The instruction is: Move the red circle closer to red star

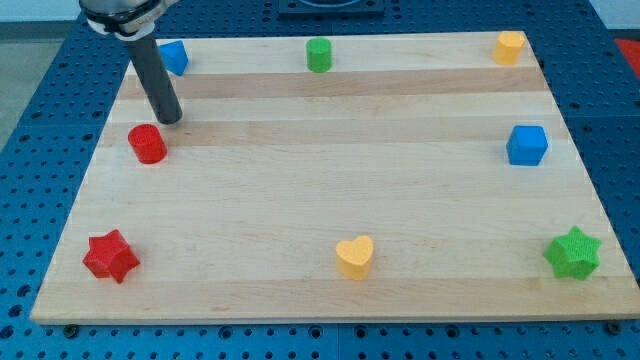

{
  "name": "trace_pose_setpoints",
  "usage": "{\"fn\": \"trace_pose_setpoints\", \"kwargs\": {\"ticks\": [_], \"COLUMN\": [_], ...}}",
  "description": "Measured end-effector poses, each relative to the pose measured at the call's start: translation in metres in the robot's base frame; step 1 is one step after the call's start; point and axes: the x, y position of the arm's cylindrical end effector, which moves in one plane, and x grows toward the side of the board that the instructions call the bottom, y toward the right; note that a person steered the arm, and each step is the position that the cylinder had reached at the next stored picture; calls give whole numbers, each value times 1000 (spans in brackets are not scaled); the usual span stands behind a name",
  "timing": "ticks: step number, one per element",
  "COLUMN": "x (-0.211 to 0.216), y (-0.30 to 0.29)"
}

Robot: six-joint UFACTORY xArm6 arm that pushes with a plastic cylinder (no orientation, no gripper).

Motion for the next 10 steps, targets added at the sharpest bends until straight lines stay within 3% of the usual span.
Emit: {"fn": "trace_pose_setpoints", "kwargs": {"ticks": [3, 7, 10], "x": [0, 56, 50], "y": [-30, 17, 6]}}
